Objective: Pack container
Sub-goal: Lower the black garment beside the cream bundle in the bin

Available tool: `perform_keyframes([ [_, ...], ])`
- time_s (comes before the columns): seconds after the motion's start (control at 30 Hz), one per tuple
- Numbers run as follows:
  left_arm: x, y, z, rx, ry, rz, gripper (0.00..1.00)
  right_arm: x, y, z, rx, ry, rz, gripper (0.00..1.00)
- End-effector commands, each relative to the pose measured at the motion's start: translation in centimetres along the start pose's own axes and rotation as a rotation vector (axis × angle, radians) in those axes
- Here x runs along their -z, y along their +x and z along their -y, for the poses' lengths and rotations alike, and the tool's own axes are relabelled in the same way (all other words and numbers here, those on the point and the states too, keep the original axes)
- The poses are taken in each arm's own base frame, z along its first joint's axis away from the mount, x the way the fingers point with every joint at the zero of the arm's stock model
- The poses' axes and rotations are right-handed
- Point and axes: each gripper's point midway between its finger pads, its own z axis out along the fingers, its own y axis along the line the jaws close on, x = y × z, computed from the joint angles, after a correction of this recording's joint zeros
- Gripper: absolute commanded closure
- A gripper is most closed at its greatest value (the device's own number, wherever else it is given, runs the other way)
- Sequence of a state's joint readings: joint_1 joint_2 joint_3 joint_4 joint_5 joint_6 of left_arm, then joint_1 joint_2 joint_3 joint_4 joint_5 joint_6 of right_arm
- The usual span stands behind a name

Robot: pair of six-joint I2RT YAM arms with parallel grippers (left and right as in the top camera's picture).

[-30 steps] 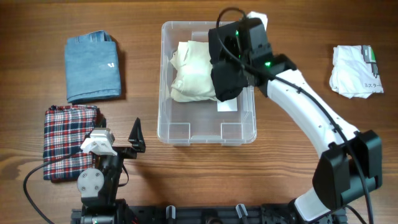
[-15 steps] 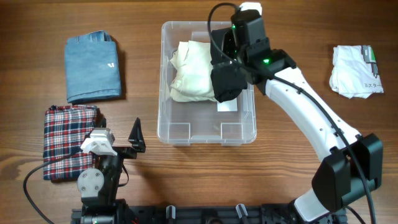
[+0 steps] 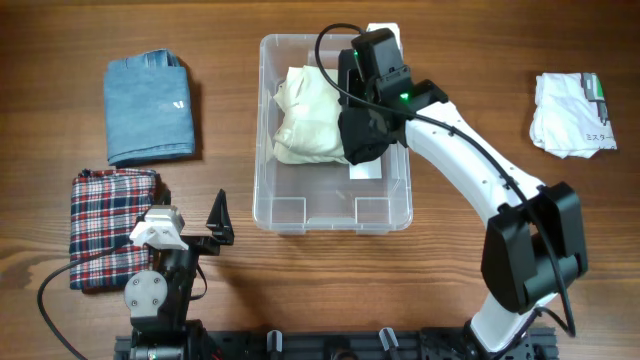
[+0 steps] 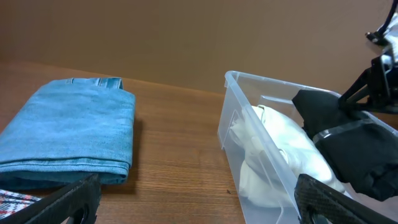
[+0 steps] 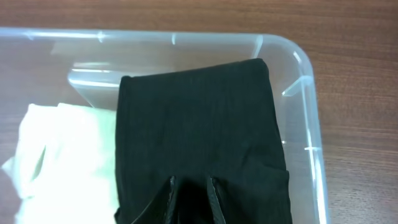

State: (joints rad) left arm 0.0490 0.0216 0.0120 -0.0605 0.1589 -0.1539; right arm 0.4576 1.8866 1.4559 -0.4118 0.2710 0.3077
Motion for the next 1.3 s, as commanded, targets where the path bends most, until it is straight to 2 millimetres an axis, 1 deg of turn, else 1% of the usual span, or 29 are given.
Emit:
perform_keyframes([
  [0.0,0.0,0.2,-0.2,-0.018,-0.005,-0.003,0.0,-2.5,2.1,0.1,0.033,0.038,-0.061,0.84],
  [0.1,0.0,0.2,-0.2,-0.018,-0.005,-0.003,0.0,-4.2,4.4,0.2,0.032,0.053,-0.127,0.83],
  [0.17,0.0,0.2,-0.2,-0.018,-0.005,-0.003,0.0,-4.9,5.5,0.1,0.034,0.049,-0.162,0.83],
  [0.23,0.0,0.2,-0.2,-0.018,-0.005,-0.003,0.0,-4.9,5.6,0.1,0.034,0.05,-0.166,0.83],
  [0.3,0.0,0.2,-0.2,-0.018,-0.005,-0.003,0.0,-4.4,4.7,0.3,0.033,0.06,-0.138,0.82],
  [0.4,0.0,0.2,-0.2,-0.018,-0.005,-0.003,0.0,-2.1,2.2,0.7,0.029,0.076,-0.087,0.81],
  [0.5,0.0,0.2,-0.2,-0.018,-0.005,-0.003,0.0,1.3,-0.5,0.9,0.014,0.064,-0.042,0.8],
  [0.57,0.0,0.2,-0.2,-0.018,-0.005,-0.004,0.0,3.2,-1.5,0.9,0.007,0.04,-0.025,0.8],
  [0.63,0.0,0.2,-0.2,-0.018,-0.005,-0.003,0.0,4.4,-1.3,0.3,0.006,-0.01,-0.043,0.8],
  [0.73,0.0,0.2,-0.2,-0.018,-0.005,-0.003,0.0,4.7,0.5,-0.9,0.007,-0.089,-0.126,0.8],
  [0.83,0.0,0.2,-0.2,-0.018,-0.005,-0.004,0.0,3.7,2.7,-1.6,-0.021,-0.123,-0.212,0.8],
  [0.9,0.0,0.2,-0.2,-0.018,-0.005,-0.003,0.0,3.0,3.5,-1.9,-0.019,-0.128,-0.238,0.8],
  [0.97,0.0,0.2,-0.2,-0.018,-0.005,-0.004,0.0,2.5,4.9,-2.4,0.002,-0.15,-0.29,0.8],
  [1.1,0.0,0.2,-0.2,-0.018,-0.005,-0.003,0.0,1.7,7.9,-1.9,0.018,-0.115,-0.402,0.8],
  [1.2,0.0,0.2,-0.2,-0.018,-0.005,-0.004,0.0,1.1,9.4,-1.6,0.012,-0.094,-0.456,0.8],
  [1.27,0.0,0.2,-0.2,-0.018,-0.005,-0.003,0.0,0.3,10.3,-1.8,0.014,-0.101,-0.484,0.8],
])
